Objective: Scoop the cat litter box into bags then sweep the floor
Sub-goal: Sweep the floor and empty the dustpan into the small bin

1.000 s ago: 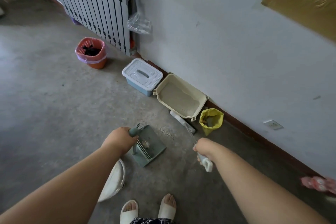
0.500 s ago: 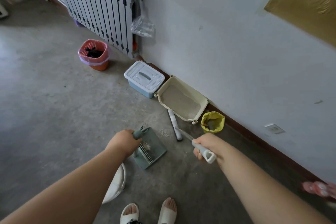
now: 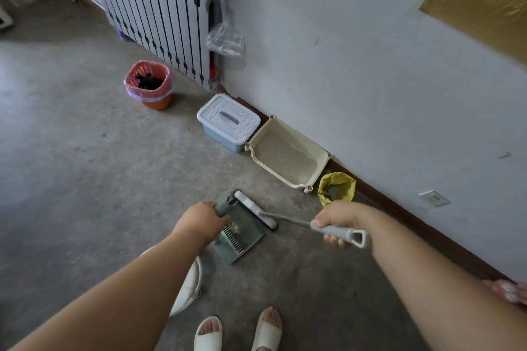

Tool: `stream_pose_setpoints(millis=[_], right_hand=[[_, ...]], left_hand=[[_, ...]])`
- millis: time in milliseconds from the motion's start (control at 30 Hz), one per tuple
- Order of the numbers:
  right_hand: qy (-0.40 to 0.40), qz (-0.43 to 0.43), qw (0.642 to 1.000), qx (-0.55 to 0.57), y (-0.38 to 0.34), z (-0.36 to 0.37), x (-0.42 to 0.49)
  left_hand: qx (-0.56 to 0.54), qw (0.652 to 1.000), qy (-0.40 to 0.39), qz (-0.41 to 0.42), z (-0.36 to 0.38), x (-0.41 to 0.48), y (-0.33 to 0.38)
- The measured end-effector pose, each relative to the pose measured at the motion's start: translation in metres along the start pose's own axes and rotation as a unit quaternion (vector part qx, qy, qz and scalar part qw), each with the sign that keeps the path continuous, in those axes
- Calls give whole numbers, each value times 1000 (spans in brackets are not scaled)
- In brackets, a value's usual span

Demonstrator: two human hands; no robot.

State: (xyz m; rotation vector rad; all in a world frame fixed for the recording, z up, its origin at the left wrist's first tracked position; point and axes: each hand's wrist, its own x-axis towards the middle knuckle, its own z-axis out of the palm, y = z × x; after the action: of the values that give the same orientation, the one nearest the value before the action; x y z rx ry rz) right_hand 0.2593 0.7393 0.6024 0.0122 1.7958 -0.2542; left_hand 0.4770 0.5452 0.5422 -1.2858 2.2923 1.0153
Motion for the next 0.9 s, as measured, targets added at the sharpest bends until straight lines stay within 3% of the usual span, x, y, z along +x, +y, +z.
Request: stream_pose_setpoints(millis=[100, 267, 400, 600, 733, 800, 900], right_hand=[[16, 3, 999, -29, -10, -5, -1], [61, -26, 978, -200, -13, 66, 46], [12, 15, 998, -63, 4, 88, 50], [-63, 21, 994, 86, 16, -4, -2], [-23, 3, 999, 44, 9, -8, -4], [8, -17, 1000, -10, 9, 22, 20], [-4, 25, 998, -60, 7, 71, 48]], left_hand=[[2, 1000, 2, 1, 0, 0, 1], [14, 1000, 2, 7, -2, 2, 1], [4, 1000, -2, 6, -1, 2, 0], [-9, 1000, -3, -1, 0, 1, -1], [2, 1000, -3, 4, 0, 2, 1], [4, 1000, 0, 5, 0, 2, 1], [9, 1000, 4, 3, 1, 2, 0]])
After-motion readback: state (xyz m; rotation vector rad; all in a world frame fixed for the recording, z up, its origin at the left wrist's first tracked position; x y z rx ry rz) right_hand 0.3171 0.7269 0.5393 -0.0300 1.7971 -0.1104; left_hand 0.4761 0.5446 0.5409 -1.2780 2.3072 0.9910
